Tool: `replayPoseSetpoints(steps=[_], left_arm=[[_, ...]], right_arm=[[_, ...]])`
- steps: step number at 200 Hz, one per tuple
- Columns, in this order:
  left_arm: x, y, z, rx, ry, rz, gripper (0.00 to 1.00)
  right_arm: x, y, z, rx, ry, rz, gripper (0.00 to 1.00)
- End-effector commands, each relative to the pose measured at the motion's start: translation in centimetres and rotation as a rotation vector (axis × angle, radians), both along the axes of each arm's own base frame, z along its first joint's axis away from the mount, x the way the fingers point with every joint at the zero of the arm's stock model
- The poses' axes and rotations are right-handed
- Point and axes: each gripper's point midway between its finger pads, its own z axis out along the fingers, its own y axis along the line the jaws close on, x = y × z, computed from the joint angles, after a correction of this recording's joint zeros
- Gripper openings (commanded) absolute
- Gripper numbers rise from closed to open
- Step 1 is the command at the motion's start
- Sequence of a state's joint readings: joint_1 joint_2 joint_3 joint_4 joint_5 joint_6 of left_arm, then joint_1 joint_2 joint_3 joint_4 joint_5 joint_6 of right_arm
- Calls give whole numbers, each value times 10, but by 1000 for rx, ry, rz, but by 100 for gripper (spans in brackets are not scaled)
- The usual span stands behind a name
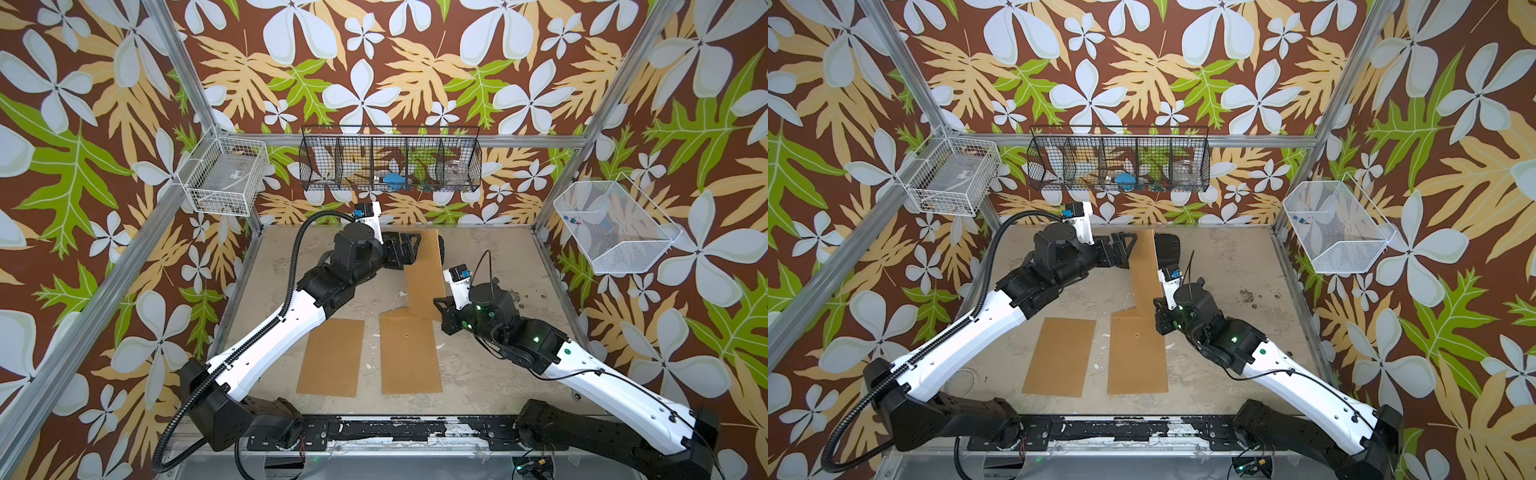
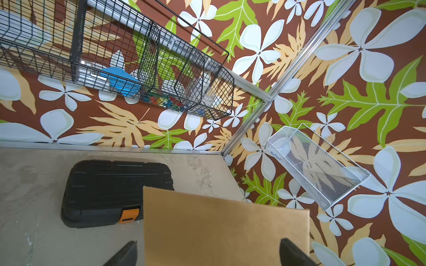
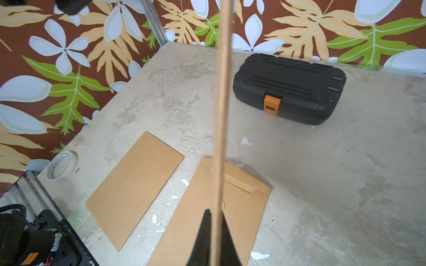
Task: Open the file bag
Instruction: Pick up the file bag from the center of the board.
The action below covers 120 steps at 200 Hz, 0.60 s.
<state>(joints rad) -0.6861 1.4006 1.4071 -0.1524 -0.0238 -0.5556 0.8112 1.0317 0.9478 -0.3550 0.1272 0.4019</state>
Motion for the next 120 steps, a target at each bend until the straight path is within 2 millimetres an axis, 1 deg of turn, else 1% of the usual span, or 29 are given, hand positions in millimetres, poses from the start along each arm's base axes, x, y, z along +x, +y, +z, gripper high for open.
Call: replayPoseSetpoints(steps=[1, 27, 49, 79, 101, 120], left_arm=[[1, -6, 3, 2, 15, 13, 100], [-1, -19, 5, 21, 15, -3, 100], [-1, -30, 0, 39, 25, -18, 100], [-2, -42, -7, 69, 37, -27, 97], [0, -48, -16, 100, 51, -24, 92], [1, -51, -20, 118, 61, -17, 80]], right_arm=[[9, -10, 0, -45, -17, -93, 0], [9, -2, -3, -67, -20, -87, 0], [8, 4, -2, -66, -23, -78, 0], [8, 11, -2, -81, -26, -69, 0], [8, 15, -3, -93, -26, -63, 0], [8, 17, -3, -99, -29, -66, 0]])
